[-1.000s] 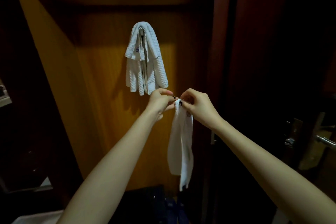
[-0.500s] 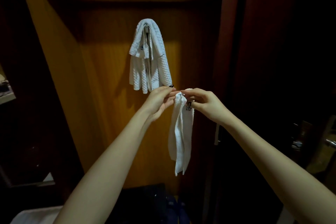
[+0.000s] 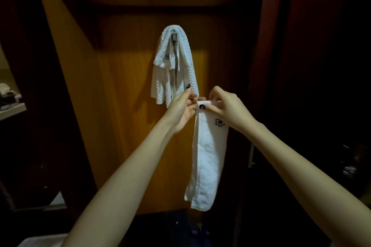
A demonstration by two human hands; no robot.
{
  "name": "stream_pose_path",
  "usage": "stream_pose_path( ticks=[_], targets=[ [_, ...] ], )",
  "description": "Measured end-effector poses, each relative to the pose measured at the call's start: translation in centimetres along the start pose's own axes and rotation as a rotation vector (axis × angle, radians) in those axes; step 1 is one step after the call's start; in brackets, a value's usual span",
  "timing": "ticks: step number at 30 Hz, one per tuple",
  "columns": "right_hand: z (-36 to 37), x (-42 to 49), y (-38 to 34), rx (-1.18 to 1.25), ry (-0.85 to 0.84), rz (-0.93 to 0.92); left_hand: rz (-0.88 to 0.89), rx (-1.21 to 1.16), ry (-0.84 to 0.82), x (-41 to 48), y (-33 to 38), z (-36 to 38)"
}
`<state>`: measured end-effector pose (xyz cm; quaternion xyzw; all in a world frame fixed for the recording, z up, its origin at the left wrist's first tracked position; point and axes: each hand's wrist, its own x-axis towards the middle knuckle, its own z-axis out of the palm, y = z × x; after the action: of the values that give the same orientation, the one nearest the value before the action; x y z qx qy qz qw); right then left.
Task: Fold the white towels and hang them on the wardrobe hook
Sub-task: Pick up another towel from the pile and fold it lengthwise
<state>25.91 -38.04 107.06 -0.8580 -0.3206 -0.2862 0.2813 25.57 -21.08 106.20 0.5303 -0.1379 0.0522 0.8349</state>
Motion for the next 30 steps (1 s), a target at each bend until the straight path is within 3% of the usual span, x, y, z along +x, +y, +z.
stream_pose_path(
  ticks=[3, 8, 12, 15, 23, 27, 30],
  targets=[
    [0.8, 0.6, -0.1, 0.073, 0.018, 0.015, 0.033, 0.028, -0.014, 0.6, -0.1, -0.8],
    [1.5, 2.0, -0.4, 0.333, 0.223, 0.136, 0.077, 0.506, -0.105, 0.3, -2.4, -3.3],
    [1.4, 3.3, -0.4, 0.271, 0.248, 0.127, 0.114, 0.504, -0.141, -0.1, -4.0, -4.3],
    [1.2, 4.4, -0.4, 0.231, 0.302, 0.112, 0.089, 0.646, -0.199, -0.3, -4.4, -4.5],
    [0.0, 6.6, 2.2, 0.313, 0.504, 0.242, -0.166, 0.627, -0.25, -0.7, -6.0, -7.0],
    [0.1, 6.1, 3.7, 0.317, 0.559, 0.283, -0.088, 0.553, -0.203, -0.7, -5.1, -8.0],
    [0.8, 5.2, 4.5, 0.324, 0.578, 0.304, 0.08, 0.66, -0.118, -0.7, -3.8, -9.4]
  ],
)
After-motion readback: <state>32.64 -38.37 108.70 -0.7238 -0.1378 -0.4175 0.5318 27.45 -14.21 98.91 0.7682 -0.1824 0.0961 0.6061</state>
